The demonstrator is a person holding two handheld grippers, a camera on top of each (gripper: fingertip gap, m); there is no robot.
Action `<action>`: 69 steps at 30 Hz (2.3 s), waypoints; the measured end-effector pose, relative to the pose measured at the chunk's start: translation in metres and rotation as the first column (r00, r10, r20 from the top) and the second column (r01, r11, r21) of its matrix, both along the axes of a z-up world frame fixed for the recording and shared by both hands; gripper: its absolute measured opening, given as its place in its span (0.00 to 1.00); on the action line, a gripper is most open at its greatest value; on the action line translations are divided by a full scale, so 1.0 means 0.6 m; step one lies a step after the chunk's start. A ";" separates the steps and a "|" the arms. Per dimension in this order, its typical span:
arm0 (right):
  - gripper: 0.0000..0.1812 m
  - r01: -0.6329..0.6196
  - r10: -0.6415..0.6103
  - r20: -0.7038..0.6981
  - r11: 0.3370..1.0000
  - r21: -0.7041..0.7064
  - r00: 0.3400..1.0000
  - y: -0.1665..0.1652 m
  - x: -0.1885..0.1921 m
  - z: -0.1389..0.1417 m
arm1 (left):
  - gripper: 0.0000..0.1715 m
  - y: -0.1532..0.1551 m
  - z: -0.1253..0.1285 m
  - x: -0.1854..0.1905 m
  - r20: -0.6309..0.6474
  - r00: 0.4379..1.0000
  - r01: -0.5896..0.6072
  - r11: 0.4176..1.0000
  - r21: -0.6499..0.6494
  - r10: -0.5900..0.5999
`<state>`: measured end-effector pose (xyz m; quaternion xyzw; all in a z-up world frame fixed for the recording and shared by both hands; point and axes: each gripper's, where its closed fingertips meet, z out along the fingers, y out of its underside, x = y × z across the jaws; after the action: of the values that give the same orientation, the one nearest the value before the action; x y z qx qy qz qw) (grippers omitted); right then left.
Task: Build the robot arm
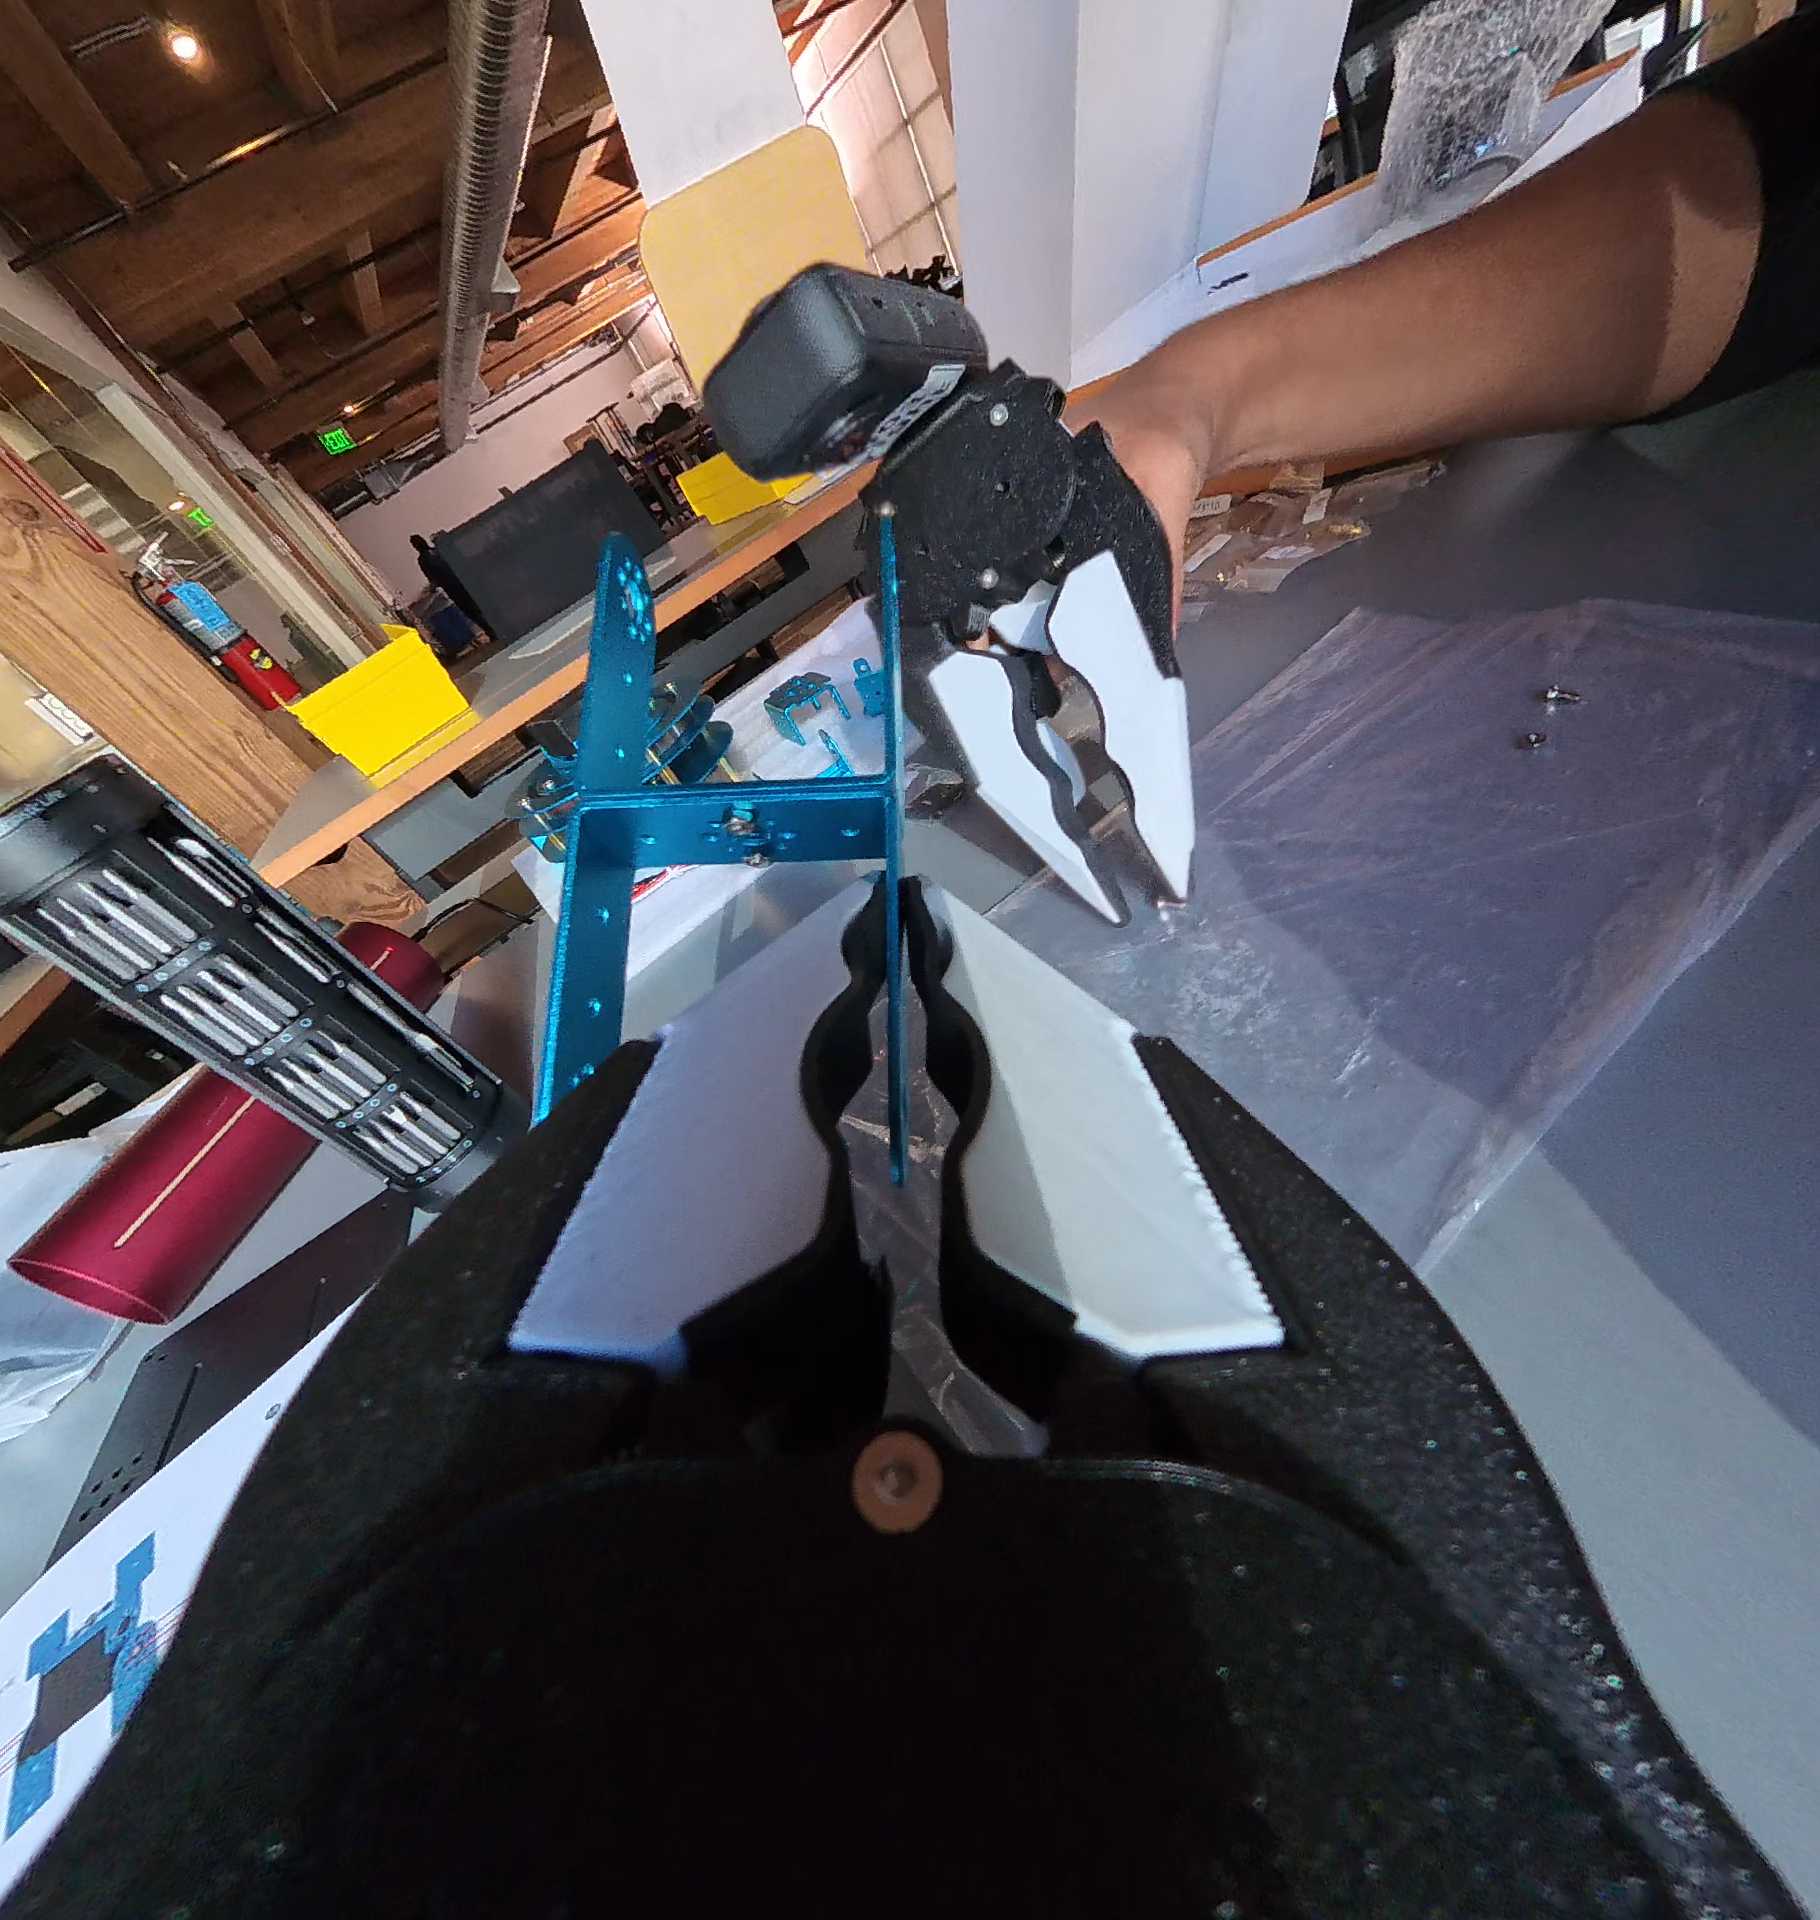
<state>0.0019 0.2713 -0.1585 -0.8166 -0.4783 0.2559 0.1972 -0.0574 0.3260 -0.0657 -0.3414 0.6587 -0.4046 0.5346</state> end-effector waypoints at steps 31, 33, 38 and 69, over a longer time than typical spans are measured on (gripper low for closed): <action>0.01 0.043 -0.045 0.019 0.996 0.077 0.999 -0.009 0.000 -0.004 | 0.01 -0.015 -0.004 0.004 -0.005 1.000 0.025 1.000 0.007 -0.025; 0.00 0.045 -0.046 0.016 0.995 0.092 0.999 -0.006 0.000 -0.004 | 0.01 -0.015 -0.004 0.004 -0.005 1.000 0.025 1.000 0.006 -0.025; 0.03 0.053 -0.053 0.003 0.990 0.127 0.999 0.002 -0.003 0.006 | 0.01 -0.016 -0.004 0.005 -0.007 1.000 0.027 1.000 0.006 -0.027; 0.03 0.065 -0.064 -0.010 0.996 0.066 0.998 -0.007 0.029 -0.001 | 0.01 -0.019 -0.007 0.003 -0.018 0.999 0.035 0.999 0.023 -0.035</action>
<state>0.0194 0.2669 -0.1590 -0.8236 -0.4592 0.2369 0.2341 -0.0555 0.3144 -0.0701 -0.3271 0.6741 -0.4031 0.5254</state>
